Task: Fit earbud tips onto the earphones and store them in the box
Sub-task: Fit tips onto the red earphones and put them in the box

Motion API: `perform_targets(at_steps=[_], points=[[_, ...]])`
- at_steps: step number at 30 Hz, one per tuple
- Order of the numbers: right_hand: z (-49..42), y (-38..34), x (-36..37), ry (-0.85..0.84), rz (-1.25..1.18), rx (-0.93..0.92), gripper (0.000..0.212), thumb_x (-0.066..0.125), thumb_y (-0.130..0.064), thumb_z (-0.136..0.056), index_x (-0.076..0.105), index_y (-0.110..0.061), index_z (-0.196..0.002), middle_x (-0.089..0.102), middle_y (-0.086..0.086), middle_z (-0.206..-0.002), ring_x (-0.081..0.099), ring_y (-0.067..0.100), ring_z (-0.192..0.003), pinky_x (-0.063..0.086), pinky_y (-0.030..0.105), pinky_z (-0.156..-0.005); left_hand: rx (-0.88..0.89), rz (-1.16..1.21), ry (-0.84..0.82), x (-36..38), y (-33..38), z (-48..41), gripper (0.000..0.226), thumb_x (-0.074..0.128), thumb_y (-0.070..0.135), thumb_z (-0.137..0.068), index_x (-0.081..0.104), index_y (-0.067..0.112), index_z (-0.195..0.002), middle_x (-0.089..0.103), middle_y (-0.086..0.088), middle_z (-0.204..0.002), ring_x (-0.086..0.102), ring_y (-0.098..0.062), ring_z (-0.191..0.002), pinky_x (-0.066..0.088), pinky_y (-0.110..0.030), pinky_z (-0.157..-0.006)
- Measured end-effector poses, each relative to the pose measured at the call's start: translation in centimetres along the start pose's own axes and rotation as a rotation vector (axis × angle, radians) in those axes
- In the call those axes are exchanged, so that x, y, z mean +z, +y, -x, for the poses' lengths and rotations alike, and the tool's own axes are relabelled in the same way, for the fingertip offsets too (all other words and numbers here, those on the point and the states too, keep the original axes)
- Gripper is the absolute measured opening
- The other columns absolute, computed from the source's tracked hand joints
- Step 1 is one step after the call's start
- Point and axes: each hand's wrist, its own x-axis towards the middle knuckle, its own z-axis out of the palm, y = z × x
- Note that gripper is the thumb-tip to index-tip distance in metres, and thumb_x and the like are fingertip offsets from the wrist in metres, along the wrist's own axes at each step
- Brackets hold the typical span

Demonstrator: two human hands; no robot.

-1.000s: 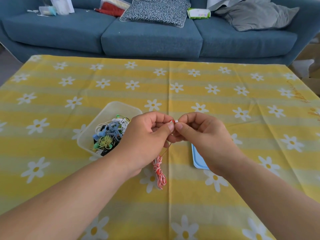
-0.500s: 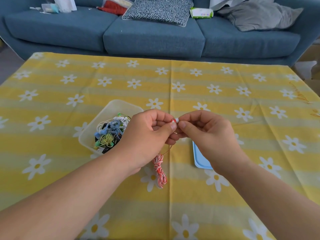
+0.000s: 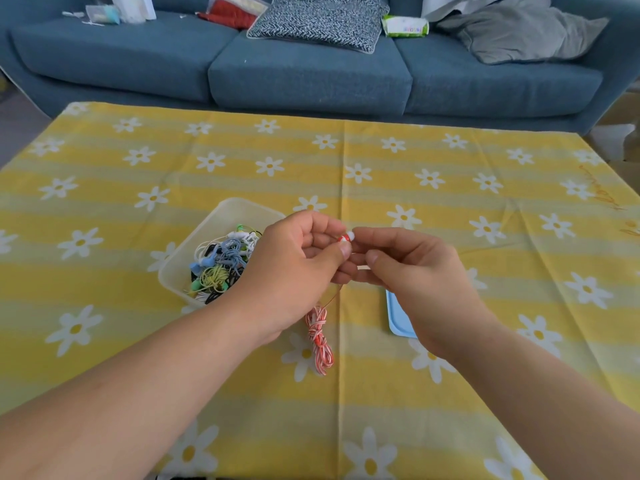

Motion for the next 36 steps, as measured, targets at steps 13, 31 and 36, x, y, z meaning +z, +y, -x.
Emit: perform_targets(at_steps=[13,31,36], points=[[0.0,1.2,0.1,0.006,0.473,0.122,0.029,0.059,-0.008,-0.097,0.070,-0.024,-0.118,0.074,-0.008,-0.105,0.073,0.020,-0.094,0.062,0.041,-0.085,-0.056,-0.385,0.007,-3.1,-1.3,0.3,0.010,0.071,0.007,-0.094,0.071,0.011,-0.103,0.075,-0.006,-0.076,0.077,-0.020,-0.067,0.065,-0.040,-0.073],[-2.2,4.1,6.5,-0.227,1.094,0.079,0.011,0.069,-0.025,-0.087,0.076,-0.017,-0.086,0.072,0.001,-0.082,0.069,0.021,-0.082,0.058,0.033,-0.070,-0.355,-0.756,-0.259,-4.8,-3.5,2.9,0.024,0.051,0.007,-0.090,0.069,0.023,-0.094,0.071,-0.005,-0.079,0.071,-0.024,-0.067,0.064,-0.043,-0.076],[-1.7,3.5,5.7,-0.119,0.760,0.123,0.013,0.071,-0.025,-0.090,0.074,-0.014,-0.083,0.075,0.006,-0.080,0.064,0.015,-0.070,0.050,0.021,-0.059,-0.252,-0.684,-0.152,-4.5,-3.3,2.8,0.039,0.055,0.040,-0.100,0.069,0.007,-0.087,0.075,-0.015,-0.077,0.058,-0.020,-0.056,0.051,-0.031,-0.057]])
